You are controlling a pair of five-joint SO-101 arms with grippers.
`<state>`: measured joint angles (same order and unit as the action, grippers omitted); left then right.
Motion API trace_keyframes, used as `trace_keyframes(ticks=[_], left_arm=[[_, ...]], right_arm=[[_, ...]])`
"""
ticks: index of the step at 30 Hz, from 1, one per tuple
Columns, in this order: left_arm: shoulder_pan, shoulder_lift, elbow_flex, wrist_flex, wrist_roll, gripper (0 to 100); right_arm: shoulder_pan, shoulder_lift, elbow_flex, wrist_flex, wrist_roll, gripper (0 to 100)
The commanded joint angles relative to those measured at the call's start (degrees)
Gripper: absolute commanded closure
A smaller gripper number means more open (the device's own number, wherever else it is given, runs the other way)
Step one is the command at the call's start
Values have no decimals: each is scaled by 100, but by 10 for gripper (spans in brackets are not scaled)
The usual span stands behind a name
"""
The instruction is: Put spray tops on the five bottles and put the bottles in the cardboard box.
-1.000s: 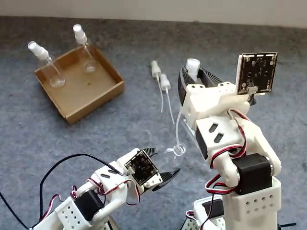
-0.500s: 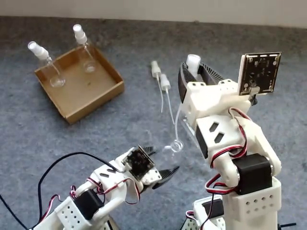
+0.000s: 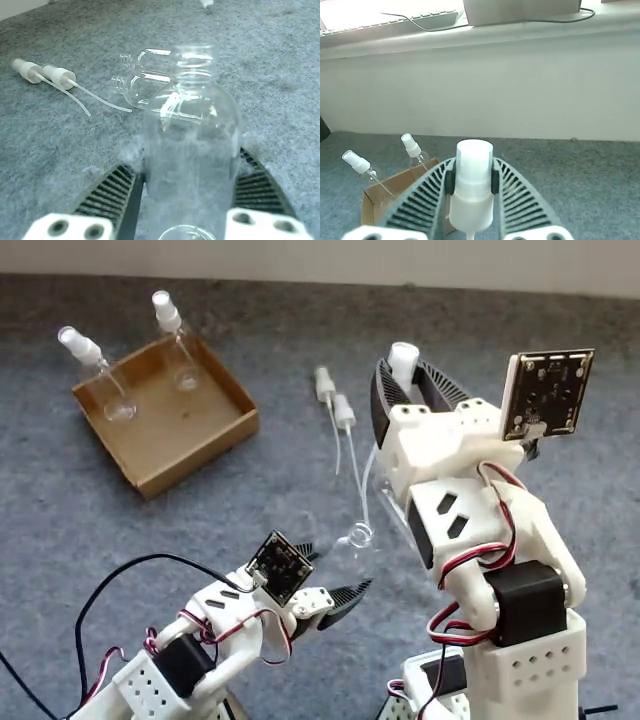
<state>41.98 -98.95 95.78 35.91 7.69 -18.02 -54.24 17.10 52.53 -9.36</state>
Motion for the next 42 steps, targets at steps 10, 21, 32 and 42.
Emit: trace_keyframes(ticks=[10,21,32,42], left_arm=[[-101,-75,-312,-132,88,864],[-312,-75,-295,-149,88,864],[-787,-75,-268,-343,88,864],[-796,-75,-259,-431,88,864]], right_arm=[[-31,-84,892,-936,-62,994],[-31,-92,1200,-936,-62,994],[-75,-92,1209,-444,-70,994],[-787,-92,1218,505,-70,994]])
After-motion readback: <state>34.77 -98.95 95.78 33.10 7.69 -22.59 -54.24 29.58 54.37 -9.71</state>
